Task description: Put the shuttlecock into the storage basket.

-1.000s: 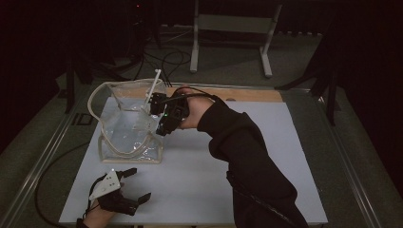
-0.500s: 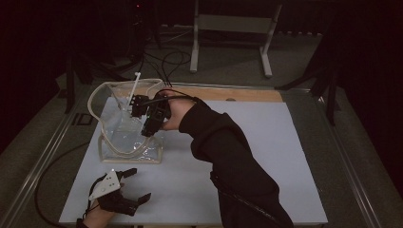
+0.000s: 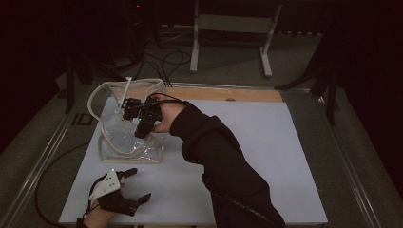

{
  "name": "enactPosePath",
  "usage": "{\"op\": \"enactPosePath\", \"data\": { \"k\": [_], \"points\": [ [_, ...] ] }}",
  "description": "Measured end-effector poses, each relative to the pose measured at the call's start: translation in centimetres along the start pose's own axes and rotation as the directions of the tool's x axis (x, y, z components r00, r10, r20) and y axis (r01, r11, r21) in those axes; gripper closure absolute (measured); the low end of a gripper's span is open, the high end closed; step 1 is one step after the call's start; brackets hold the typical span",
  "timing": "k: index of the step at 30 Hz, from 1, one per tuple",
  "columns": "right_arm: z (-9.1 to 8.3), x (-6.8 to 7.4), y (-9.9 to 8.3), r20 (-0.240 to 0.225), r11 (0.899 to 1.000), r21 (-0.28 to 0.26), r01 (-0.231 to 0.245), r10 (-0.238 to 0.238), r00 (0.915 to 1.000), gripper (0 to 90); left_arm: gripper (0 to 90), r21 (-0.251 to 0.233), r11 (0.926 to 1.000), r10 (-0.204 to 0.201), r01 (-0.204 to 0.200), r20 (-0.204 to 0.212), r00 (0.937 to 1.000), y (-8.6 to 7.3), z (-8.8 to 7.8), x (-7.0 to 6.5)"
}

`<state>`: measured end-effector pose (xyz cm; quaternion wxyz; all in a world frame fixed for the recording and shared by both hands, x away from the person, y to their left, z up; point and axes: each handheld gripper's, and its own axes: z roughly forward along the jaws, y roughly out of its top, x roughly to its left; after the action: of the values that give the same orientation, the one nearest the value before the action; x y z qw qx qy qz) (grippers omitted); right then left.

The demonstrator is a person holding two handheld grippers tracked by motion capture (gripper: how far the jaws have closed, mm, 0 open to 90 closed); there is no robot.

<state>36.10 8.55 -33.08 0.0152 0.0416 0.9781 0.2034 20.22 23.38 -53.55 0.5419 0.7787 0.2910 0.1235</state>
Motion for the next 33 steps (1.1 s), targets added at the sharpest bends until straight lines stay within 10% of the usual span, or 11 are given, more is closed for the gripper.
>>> {"op": "enactPosePath", "data": {
  "k": [15,19,33],
  "points": [
    [1.4,0.3,0.6,0.003,1.0,0.022,0.009,-0.009,1.0,64.6,0.5,-0.001,1.0,0.002,-0.002,0.002,1.0,0.0,0.0,0.0],
    [1.3,0.2,0.4,-0.005,1.0,-0.002,-0.027,0.027,0.9996,32.6,0.5,0.0,1.0,0.001,-0.001,0.002,1.0,0.0,0.0,0.0],
    [0.8,0.5,-0.1,-0.04,1.0,0.018,0.002,-0.001,0.9992,8.8,0.5,0.001,1.0,0.001,-0.001,0.002,1.0,0.0,0.1,0.0]
  ]
}}
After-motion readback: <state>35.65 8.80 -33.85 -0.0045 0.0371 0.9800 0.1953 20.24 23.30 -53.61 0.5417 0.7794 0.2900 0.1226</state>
